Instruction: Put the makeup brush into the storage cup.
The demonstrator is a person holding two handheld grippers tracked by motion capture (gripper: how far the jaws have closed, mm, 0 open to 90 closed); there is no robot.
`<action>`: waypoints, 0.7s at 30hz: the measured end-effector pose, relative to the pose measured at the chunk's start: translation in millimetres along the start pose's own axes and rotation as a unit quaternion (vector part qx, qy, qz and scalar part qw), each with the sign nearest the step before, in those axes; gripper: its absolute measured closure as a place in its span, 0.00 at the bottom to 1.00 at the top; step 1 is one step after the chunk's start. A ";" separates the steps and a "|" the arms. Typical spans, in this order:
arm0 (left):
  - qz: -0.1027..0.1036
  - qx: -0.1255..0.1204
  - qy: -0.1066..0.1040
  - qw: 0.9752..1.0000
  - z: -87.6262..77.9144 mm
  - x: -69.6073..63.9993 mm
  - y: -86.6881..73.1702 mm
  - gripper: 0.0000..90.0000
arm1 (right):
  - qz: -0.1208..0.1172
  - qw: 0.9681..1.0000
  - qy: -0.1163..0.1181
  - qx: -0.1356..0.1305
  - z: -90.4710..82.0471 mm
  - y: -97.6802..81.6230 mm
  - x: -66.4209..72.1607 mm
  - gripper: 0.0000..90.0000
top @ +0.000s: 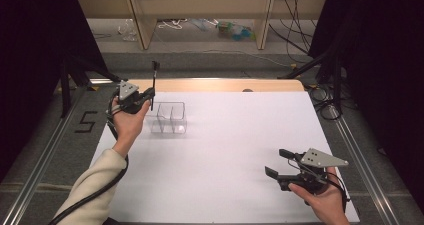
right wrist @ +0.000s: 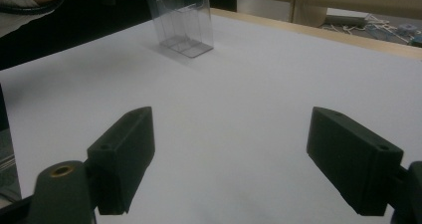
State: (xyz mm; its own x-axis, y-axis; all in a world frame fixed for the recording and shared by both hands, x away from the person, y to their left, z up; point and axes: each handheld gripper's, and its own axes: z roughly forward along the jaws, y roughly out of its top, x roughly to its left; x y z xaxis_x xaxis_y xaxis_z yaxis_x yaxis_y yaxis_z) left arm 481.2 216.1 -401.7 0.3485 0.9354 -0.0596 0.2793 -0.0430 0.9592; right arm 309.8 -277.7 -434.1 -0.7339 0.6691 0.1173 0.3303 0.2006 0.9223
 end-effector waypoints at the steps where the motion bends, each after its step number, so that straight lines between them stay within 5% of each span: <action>1: 0.000 0.000 0.000 1.000 0.1 0.2 -0.1 0.95 | 0.000 1.000 0.000 0.000 0.0 0.0 0.0 0.22; 21: -0.002 0.003 -0.001 1.000 4.7 -0.5 -2.4 0.95 | -0.001 1.000 -0.001 0.000 -0.1 0.0 0.0 0.22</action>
State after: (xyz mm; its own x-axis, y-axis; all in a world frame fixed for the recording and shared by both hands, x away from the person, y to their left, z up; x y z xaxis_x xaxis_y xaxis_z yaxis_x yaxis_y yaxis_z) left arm 484.6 214.0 -405.3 0.3486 0.9351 -0.0645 0.2869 -0.0409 0.9571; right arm 309.8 -277.7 -434.1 -0.7336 0.6698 0.1154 0.3292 0.2016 0.9225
